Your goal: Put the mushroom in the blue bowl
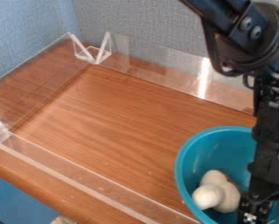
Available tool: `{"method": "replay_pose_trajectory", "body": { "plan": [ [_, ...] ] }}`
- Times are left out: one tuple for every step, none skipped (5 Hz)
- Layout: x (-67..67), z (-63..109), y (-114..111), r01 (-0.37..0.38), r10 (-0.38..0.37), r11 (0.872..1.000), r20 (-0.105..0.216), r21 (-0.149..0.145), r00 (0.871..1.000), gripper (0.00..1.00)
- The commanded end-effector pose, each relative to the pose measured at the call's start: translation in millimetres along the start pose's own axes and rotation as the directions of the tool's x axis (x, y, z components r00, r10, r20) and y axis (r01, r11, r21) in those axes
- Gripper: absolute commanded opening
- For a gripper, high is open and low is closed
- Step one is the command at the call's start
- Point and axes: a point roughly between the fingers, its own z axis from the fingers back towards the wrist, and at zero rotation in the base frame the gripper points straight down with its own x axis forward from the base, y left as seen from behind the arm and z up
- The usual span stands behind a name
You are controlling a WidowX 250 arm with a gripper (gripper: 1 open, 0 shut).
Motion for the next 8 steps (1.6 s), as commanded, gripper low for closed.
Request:
{"method": "replay_pose_trajectory", "body": {
  "plan": [
    [13.7,22.7,-0.9,0.052,-0.055,0.996,0.036,0.074,0.998,1.0],
    [12.5,23.3,-4.8,0.062,-0.065,0.996,0.038,0.071,0.997,1.0],
    [5.3,34.1,-2.9,0.05,-0.054,0.996,0.044,0.074,0.998,1.0],
    [-2.1,44.5,-1.4,0.04,-0.044,0.996,0.049,0.08,0.998,1.0],
    [-3.4,30.8,-1.8,-0.017,0.01,0.995,0.063,0.1,0.998,1.0],
    [-4.7,15.2,-1.4,-0.073,0.065,0.991,0.076,0.113,0.995,1.0],
    [-12.1,24.2,4.1,-0.113,0.103,0.986,0.086,0.126,0.991,1.0],
    [-19.2,32.3,9.6,-0.15,0.138,0.98,0.096,0.134,0.986,1.0]
  ]
}}
